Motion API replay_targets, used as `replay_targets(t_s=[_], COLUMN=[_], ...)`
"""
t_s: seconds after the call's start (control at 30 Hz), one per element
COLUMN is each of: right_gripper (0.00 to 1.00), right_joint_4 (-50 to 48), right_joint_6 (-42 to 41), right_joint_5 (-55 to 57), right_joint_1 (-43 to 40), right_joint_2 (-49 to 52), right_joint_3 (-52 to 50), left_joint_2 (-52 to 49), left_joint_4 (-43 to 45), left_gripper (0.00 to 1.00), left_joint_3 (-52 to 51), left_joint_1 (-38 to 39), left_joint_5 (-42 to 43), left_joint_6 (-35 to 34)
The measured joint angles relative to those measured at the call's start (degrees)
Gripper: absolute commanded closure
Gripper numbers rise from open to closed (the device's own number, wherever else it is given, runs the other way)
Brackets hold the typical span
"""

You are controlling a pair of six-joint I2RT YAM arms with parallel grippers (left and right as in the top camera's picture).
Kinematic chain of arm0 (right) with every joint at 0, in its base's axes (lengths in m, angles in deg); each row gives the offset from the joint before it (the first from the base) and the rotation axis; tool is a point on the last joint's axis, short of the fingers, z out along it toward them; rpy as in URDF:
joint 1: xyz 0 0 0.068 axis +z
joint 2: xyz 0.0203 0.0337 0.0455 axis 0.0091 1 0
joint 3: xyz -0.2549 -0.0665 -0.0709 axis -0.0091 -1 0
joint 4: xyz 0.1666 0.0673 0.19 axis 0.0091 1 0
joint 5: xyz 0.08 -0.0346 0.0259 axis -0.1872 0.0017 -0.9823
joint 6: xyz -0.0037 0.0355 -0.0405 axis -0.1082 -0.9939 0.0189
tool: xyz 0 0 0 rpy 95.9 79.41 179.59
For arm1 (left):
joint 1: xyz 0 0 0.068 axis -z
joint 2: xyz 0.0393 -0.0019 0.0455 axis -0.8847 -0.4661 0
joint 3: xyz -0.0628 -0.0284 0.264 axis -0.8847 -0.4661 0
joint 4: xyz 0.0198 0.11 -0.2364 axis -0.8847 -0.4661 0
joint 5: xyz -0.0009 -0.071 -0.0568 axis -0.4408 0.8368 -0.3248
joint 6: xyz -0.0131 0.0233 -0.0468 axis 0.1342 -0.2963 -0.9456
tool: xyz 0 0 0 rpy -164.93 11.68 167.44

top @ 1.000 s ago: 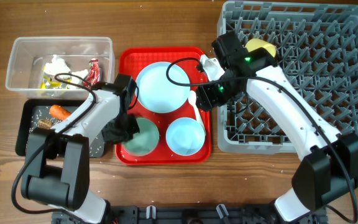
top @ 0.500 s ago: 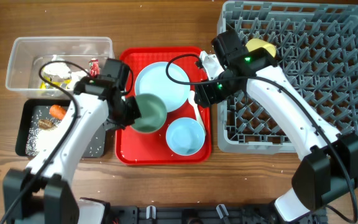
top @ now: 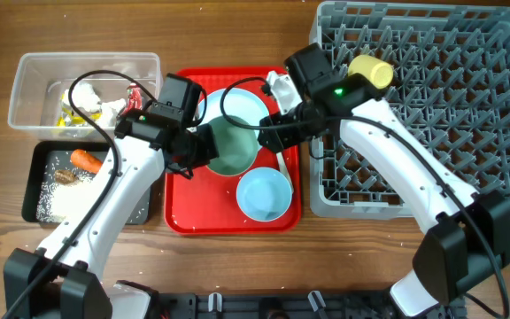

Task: Sort waste into correct bins and load items into the dishwasher rack
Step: 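Grasp the light-blue bowl on the red tray with the left gripper, then lift the bowl and pass it to the right gripper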

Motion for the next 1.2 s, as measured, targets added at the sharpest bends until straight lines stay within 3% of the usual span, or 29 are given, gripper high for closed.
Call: replay_targets(t_s=[0.4, 1.0, 1.2], right_gripper=[0.37, 0.36, 0.37], right_joint_4=[-2.12, 5.01, 1.66], right_joint_6=[0.02, 4.81, 4.26], right_joint_5=[-0.85, -4.52, -4.28], right_joint_1=[0.55, 1.86, 1.88], right_joint_2=[0.00, 0.00, 0.00], right_joint_3=[0.00, 0.02, 0.02], left_joint_2=[0.00, 0.00, 0.00], left_joint_4=[-0.15, -0.83, -0.90], left_gripper=[0.96, 0.96, 0.96], left_joint_3=[0.00, 0.00, 0.00], left_joint_1=[0.11, 0.87, 0.87], left_joint_5=[-1.42, -2.73, -2.89], left_joint_6=[-0.26, -0.26, -0.24])
